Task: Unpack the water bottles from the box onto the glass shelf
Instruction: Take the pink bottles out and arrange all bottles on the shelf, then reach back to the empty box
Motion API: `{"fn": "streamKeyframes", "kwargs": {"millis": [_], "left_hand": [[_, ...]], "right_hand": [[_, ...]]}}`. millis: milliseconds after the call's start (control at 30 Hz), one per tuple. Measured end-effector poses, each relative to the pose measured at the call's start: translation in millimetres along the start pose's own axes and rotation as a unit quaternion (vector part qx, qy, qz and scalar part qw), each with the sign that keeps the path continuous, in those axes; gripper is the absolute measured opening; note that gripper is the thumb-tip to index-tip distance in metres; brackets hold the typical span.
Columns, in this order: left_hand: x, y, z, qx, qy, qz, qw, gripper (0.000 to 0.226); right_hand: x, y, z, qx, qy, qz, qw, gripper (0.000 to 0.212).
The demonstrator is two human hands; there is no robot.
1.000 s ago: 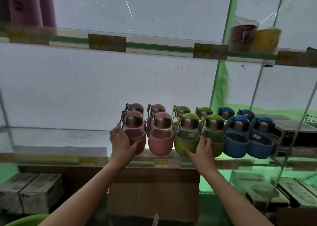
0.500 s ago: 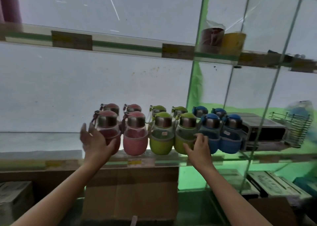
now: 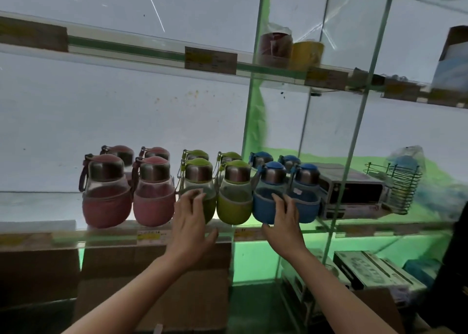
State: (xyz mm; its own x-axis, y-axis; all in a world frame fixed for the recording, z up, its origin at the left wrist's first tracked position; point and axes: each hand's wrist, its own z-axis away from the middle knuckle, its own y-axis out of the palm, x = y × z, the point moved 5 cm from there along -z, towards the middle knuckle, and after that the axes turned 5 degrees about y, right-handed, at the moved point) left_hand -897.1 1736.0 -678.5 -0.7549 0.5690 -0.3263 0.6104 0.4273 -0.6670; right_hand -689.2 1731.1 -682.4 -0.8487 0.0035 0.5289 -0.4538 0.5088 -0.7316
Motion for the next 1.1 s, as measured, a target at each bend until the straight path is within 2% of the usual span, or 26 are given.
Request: {"fn": "streamKeyframes", "kwargs": {"millis": [67, 233, 433, 733, 867, 1100], "left_hand": [[-5.6, 6.4, -0.7, 0.019, -0.004, -0.011, 1.000, 0.076], [-22.0, 8.8, -3.9, 0.020, -0.030, -0.012, 0.999, 0.071], [-75.2, 20.6, -15.4, 0.018, -0.012, 0.080, 0.997, 0.060], [-158.5, 75.8, 5.7, 0.049, 0.007, 0.186, 0.981, 0.051], [-222.9, 127.5, 27.5, 0.133, 0.039, 0.270, 0.953, 0.042], [-298.9, 221.6, 59.1, 0.283, -0.003, 0.357, 0.890, 0.030]], "right_hand": [[-5.4, -8.4, 0.6, 0.018, -0.012, -0.022, 1.000, 0.071], [-21.4, -36.7, 7.6, 0.007, -0.023, -0.054, 0.998, 0.070], [-30.6, -69.9, 27.3, -0.003, -0.037, -0.065, 0.997, 0.071], [-88.4, -116.9, 80.4, -0.034, 0.015, -0.101, 0.994, 0.058], [-148.1, -140.6, 123.5, -0.067, 0.070, -0.122, 0.988, 0.042], [-260.1, -164.9, 185.9, -0.079, 0.223, -0.105, 0.966, 0.025]]}}
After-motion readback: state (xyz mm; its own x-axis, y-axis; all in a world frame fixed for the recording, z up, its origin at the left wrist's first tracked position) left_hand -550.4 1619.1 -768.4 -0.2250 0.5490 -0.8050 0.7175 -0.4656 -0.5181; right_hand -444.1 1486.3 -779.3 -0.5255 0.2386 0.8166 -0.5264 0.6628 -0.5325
